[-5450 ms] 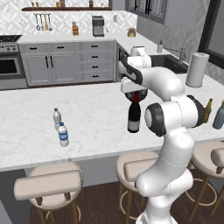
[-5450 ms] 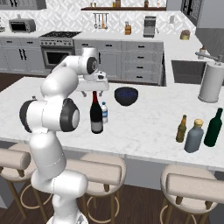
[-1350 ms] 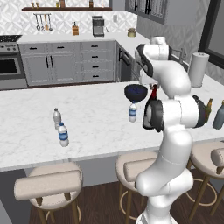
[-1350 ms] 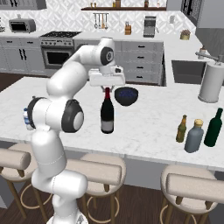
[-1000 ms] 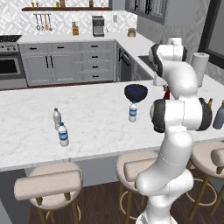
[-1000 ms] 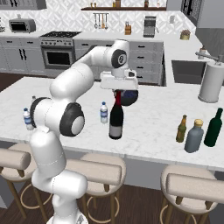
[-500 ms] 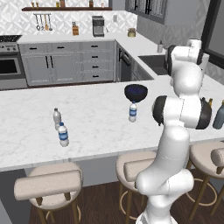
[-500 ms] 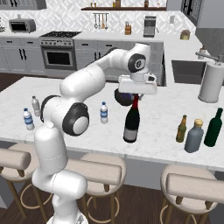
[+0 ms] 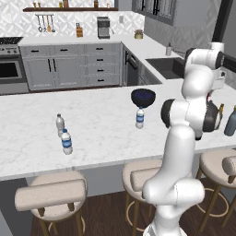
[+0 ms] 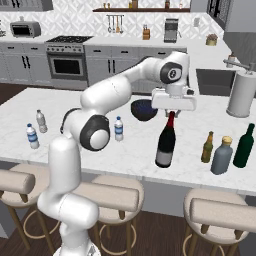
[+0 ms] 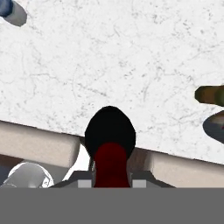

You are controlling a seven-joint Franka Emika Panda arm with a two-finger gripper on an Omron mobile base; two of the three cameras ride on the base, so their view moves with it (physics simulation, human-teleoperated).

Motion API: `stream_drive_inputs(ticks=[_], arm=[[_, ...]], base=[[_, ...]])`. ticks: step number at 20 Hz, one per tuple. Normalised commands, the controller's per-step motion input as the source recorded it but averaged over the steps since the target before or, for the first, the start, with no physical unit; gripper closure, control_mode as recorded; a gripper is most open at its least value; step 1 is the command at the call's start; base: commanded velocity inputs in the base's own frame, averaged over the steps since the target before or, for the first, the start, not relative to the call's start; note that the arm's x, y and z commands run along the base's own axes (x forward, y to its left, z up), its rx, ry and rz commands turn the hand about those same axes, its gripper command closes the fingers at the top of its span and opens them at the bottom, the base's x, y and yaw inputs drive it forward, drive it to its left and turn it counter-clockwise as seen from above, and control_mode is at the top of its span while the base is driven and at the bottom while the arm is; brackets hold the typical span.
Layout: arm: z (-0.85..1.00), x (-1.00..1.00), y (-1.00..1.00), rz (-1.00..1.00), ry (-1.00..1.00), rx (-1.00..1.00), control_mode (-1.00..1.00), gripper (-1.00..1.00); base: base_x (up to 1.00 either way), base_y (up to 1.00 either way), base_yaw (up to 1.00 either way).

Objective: Move the plastic bottles in the middle to the plastics group, and the glass bottles in the middle to the glass group.

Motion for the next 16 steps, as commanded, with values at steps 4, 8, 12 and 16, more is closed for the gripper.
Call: stream_drive_inputs(ticks=[4, 8, 12, 16], arm=[[0.0, 0.03, -0.52, 0.0, 0.0, 0.0, -1.0, 1.0], [0.0, 0.07, -0.54, 0.0, 0.0, 0.0, -1.0, 1.0], [0.0, 0.01, -0.56, 0.0, 0.0, 0.0, -1.0, 1.0], [0.0, 0.0, -0.51, 0.0, 0.0, 0.0, -1.0, 1.0]], base=[[0.0, 0.0, 0.0], [0.0, 0.0, 0.0], [0.0, 0.0, 0.0], [0.0, 0.0, 0.0]])
